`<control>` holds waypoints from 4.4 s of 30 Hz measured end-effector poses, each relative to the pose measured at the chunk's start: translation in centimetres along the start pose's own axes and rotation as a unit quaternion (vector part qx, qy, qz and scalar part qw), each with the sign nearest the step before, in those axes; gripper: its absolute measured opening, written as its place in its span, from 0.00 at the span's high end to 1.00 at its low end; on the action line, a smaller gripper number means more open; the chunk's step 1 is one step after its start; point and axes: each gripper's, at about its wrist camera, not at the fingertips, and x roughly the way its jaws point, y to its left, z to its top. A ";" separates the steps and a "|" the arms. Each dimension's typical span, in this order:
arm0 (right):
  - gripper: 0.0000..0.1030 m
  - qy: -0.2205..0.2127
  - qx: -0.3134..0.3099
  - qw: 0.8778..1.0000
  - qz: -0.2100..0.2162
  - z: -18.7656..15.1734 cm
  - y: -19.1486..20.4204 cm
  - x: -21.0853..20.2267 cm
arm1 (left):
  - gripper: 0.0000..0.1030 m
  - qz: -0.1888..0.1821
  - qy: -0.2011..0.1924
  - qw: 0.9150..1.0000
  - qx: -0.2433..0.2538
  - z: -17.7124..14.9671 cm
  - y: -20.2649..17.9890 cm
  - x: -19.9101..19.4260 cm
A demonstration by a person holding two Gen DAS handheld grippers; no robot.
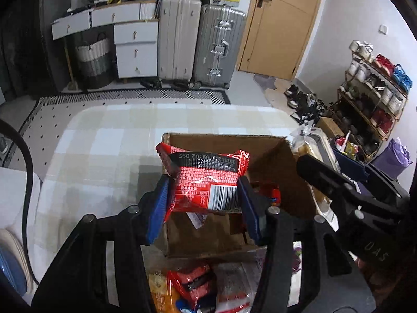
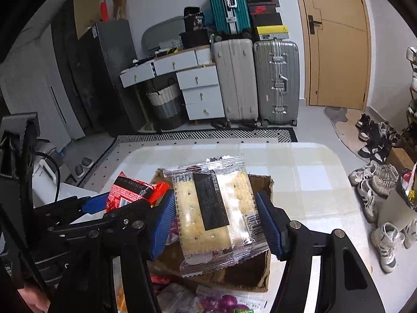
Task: Organize snacks
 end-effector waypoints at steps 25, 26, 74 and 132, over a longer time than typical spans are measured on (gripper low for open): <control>0.43 0.069 -0.008 0.997 -0.025 -2.5 -2.2 6.0 | 0.53 -0.024 0.053 0.997 -0.042 -0.2 1.4 9.0; 0.43 0.067 -0.008 0.997 -0.025 -2.6 -2.2 5.9 | 0.53 -0.026 0.052 0.997 -0.044 -0.2 1.4 8.9; 0.02 -0.066 -0.049 0.997 -0.001 -5.6 3.3 -16.4 | 0.01 -0.014 -0.068 0.996 -0.054 -7.8 -1.4 -18.9; 0.01 -0.042 0.002 0.998 -0.052 -23.3 -3.0 -13.5 | 0.61 -0.023 0.052 0.992 -0.112 -23.2 -2.3 -1.7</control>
